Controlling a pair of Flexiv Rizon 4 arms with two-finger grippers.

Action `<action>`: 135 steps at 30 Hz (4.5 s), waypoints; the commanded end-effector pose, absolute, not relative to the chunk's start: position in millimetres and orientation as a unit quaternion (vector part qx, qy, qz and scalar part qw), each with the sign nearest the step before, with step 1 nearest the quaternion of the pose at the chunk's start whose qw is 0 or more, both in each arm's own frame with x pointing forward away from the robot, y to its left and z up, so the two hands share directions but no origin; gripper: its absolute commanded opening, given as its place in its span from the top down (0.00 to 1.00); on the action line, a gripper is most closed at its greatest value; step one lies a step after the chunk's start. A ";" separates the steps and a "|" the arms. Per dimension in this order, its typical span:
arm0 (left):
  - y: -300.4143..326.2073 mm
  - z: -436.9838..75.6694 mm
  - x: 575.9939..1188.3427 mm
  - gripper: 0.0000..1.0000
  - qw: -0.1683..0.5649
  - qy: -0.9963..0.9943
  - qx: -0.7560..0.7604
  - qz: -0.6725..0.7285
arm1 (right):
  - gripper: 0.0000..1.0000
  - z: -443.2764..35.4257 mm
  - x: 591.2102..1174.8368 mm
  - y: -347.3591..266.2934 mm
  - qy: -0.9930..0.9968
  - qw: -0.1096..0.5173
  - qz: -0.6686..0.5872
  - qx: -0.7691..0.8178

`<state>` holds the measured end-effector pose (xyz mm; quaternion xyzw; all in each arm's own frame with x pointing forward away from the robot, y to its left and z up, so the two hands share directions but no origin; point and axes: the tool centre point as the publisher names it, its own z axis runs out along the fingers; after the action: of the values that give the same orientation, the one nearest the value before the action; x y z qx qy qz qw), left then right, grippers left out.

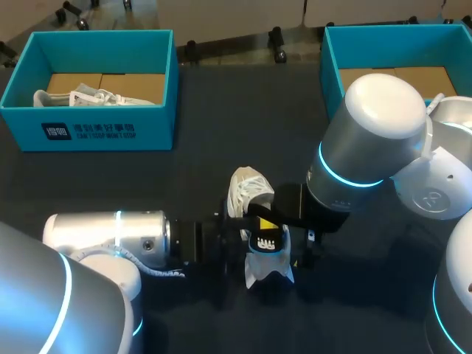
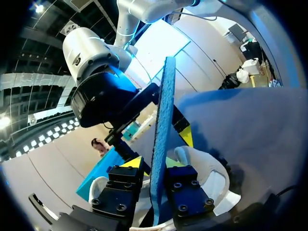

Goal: Take the shoe out of the shoebox, open the shoe tongue, remove and reinsert the insole, then place the shoe into the shoebox

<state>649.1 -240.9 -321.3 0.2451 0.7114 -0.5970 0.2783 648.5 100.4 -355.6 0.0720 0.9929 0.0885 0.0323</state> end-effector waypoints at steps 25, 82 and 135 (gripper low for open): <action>-246.7 -339.2 656.6 1.00 0.337 0.692 0.278 -0.574 | 0.00 -356.9 648.3 100.3 0.993 0.032 0.089 0.072; -251.0 -331.9 644.7 1.00 0.344 0.684 0.300 -0.569 | 0.00 -356.9 648.3 100.3 0.993 0.032 0.089 0.072; -239.4 -323.5 640.7 1.00 0.357 0.672 0.325 -0.561 | 0.00 -356.9 648.3 100.3 0.993 0.032 0.089 0.072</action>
<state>641.6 -234.9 -321.0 0.3277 0.6716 -0.5632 0.3528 648.5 100.4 -355.6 0.0720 0.9929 0.0885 0.0323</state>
